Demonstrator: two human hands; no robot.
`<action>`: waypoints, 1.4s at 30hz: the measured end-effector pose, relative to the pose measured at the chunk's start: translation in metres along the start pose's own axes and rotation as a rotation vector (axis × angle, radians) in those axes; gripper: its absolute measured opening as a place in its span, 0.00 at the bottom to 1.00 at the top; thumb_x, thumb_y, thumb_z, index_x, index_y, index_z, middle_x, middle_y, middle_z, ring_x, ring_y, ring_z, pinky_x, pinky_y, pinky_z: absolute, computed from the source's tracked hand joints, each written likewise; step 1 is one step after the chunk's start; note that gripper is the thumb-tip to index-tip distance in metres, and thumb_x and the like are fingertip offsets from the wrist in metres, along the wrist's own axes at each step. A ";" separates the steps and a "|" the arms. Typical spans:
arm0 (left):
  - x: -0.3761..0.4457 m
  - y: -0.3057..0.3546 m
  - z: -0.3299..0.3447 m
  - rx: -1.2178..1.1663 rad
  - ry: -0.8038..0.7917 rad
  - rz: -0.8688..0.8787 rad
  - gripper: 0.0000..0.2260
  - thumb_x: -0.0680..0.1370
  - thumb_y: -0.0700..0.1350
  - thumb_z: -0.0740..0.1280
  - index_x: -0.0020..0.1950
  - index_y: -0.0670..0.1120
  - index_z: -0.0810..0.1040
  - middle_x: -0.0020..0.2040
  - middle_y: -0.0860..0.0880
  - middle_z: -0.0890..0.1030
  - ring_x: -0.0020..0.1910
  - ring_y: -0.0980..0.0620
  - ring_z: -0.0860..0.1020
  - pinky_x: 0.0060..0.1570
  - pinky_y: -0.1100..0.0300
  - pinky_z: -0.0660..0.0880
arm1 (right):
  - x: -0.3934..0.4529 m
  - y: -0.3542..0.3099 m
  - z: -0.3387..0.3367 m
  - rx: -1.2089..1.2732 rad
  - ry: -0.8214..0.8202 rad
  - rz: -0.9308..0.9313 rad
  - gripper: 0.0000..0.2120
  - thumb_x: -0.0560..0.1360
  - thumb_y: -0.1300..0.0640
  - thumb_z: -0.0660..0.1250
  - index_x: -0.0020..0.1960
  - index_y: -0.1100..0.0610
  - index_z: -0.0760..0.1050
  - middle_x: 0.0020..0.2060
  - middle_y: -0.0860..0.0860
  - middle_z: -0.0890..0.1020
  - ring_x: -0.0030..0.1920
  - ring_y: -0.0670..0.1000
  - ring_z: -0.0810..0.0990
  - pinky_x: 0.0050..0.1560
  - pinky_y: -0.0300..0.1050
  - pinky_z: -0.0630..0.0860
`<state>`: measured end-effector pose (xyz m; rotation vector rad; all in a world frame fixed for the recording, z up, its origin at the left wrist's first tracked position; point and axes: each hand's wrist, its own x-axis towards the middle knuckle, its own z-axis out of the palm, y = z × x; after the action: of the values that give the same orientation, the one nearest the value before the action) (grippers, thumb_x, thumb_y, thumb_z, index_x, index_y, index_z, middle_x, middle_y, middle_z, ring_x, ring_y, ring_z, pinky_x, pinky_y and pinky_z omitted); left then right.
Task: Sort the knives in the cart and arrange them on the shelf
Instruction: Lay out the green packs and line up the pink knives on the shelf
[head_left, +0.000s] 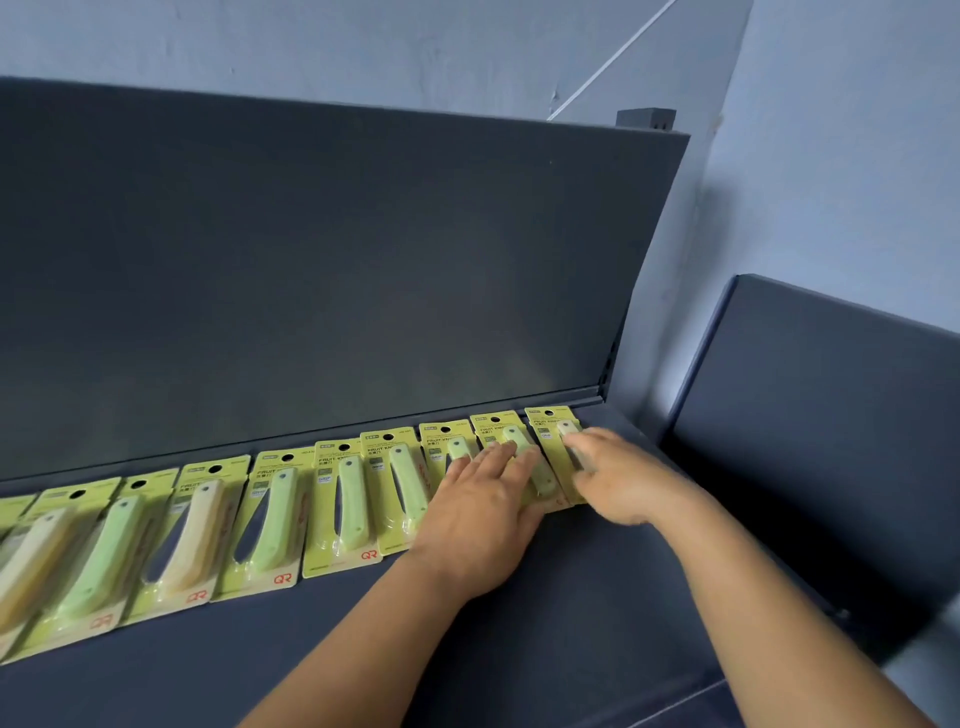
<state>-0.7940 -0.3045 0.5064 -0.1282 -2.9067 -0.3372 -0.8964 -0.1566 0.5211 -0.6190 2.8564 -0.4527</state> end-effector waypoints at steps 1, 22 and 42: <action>0.001 0.000 0.000 0.002 -0.015 -0.005 0.25 0.82 0.55 0.54 0.77 0.52 0.54 0.77 0.51 0.56 0.77 0.53 0.52 0.74 0.56 0.46 | -0.005 0.002 0.002 0.007 -0.055 -0.019 0.26 0.79 0.57 0.54 0.77 0.49 0.56 0.77 0.43 0.51 0.74 0.50 0.61 0.70 0.43 0.63; 0.004 0.002 -0.003 -0.075 -0.073 -0.054 0.22 0.82 0.50 0.57 0.75 0.48 0.59 0.76 0.49 0.58 0.75 0.49 0.56 0.73 0.57 0.50 | -0.011 0.000 -0.002 0.011 -0.063 -0.050 0.29 0.81 0.63 0.50 0.78 0.47 0.48 0.76 0.38 0.42 0.76 0.46 0.53 0.72 0.41 0.58; -0.084 -0.082 -0.057 0.127 -0.229 -0.207 0.30 0.81 0.56 0.55 0.79 0.48 0.46 0.79 0.51 0.47 0.77 0.51 0.51 0.73 0.58 0.49 | -0.038 -0.127 0.041 -0.183 -0.195 -0.404 0.32 0.81 0.44 0.53 0.78 0.49 0.39 0.76 0.43 0.36 0.77 0.48 0.41 0.75 0.47 0.46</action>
<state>-0.7097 -0.4022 0.5243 0.1662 -3.1658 -0.1801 -0.8052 -0.2602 0.5291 -1.2126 2.6018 -0.1717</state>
